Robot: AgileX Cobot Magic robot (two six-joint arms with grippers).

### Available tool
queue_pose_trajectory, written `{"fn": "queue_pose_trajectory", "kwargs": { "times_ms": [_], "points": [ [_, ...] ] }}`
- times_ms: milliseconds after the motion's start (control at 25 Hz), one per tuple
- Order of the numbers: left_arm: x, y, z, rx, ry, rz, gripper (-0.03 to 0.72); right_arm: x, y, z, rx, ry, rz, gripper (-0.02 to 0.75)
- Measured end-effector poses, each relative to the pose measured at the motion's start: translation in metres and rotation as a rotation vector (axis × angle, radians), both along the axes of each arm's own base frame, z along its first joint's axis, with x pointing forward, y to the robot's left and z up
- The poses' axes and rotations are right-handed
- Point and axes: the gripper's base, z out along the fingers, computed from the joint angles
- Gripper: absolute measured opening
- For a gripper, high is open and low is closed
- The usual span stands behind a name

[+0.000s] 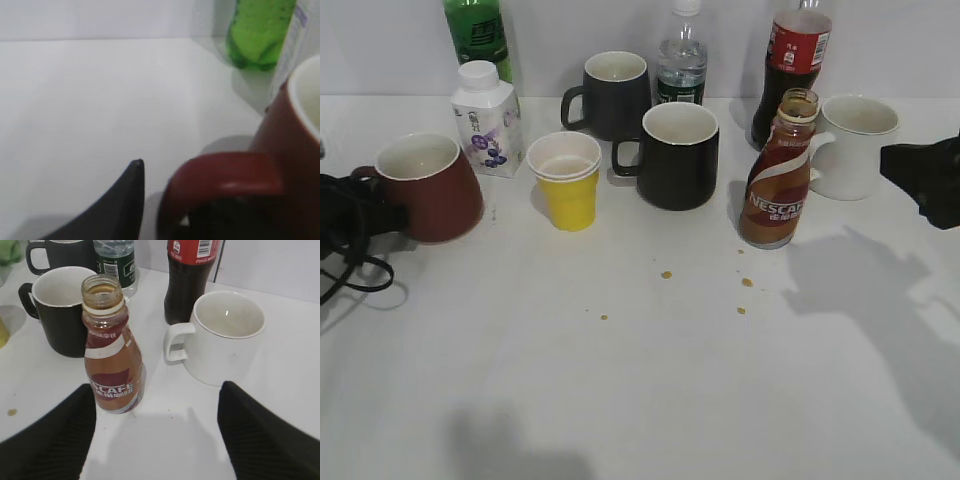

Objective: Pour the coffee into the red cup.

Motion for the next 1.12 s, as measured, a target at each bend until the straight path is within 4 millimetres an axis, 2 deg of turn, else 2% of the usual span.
{"fn": "queue_pose_trajectory", "kwargs": {
  "times_ms": [240, 400, 560, 680, 760, 880, 1120],
  "points": [
    [0.016, -0.009, -0.003, 0.023, -0.030, -0.089, 0.209, 0.000, 0.000, 0.000, 0.000, 0.000, 0.000, 0.566],
    [0.021, -0.010, -0.003, 0.027, -0.042, -0.095, 0.078, 0.000, 0.000, -0.001, -0.001, 0.003, 0.000, 0.566],
    [0.019, -0.010, -0.002, 0.029, -0.041, -0.097, 0.078, 0.005, 0.002, -0.008, -0.010, 0.036, 0.000, 0.566],
    [0.006, -0.009, 0.004, 0.039, -0.018, -0.103, 0.078, 0.008, 0.008, -0.015, -0.010, 0.069, 0.017, 0.566],
    [-0.005, -0.009, 0.012, 0.047, -0.013, -0.111, 0.076, 0.007, 0.020, -0.019, -0.020, 0.065, 0.067, 0.566],
    [-0.019, -0.008, 0.034, 0.048, -0.056, -0.121, 0.076, 0.014, 0.033, -0.027, -0.035, 0.042, 0.094, 0.567],
    [-0.050, -0.016, 0.068, 0.046, -0.069, -0.159, 0.075, 0.036, 0.042, -0.058, -0.009, 0.083, 0.051, 0.590]
  ]
}}
